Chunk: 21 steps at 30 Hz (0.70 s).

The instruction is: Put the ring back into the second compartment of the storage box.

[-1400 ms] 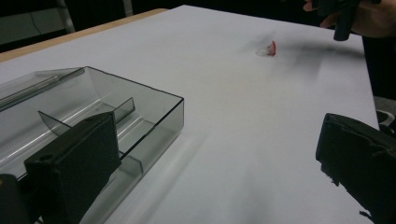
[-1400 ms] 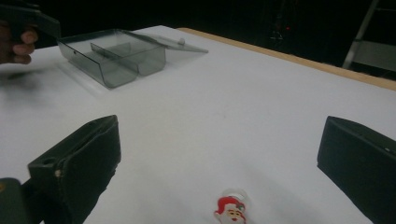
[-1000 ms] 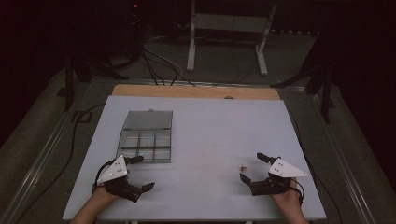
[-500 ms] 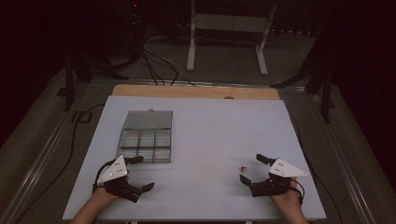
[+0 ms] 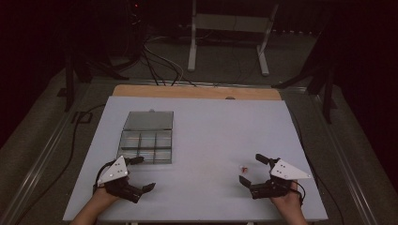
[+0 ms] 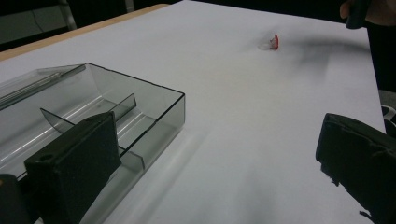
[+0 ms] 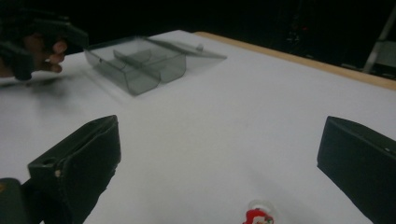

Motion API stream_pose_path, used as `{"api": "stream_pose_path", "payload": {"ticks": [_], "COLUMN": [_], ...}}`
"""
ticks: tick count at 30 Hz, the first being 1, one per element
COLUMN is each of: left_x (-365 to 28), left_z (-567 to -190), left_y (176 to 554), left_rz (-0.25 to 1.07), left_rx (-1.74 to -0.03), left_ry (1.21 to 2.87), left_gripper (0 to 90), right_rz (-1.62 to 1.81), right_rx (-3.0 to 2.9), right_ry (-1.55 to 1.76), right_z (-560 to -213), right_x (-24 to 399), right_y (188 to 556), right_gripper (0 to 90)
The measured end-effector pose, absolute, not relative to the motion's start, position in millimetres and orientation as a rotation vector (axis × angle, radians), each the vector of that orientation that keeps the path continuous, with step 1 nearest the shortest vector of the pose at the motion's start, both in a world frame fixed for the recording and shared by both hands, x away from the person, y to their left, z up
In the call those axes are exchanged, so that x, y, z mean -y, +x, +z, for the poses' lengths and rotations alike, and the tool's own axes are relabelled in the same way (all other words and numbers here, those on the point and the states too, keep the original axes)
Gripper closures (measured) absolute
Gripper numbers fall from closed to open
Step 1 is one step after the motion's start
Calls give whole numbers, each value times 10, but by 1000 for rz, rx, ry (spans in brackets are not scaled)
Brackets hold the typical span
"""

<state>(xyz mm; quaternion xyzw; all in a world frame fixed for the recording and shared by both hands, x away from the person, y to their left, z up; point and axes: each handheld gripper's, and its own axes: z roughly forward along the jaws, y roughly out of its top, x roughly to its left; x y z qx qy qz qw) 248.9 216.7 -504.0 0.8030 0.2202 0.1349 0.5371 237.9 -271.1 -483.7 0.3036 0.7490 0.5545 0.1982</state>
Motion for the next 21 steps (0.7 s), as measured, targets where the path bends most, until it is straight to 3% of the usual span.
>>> {"api": "stream_pose_path", "payload": {"ticks": [21], "left_x": [-2175], "left_z": [-5040], "left_y": [2496], "left_rz": [316], "left_rx": [-531], "left_ry": [1906], "left_gripper": [8], "right_rz": [1398], "right_rx": [-2059], "right_ry": [1101], "right_z": [-4871], "right_x": [2737], "right_y": [2511], "right_gripper": [0]}}
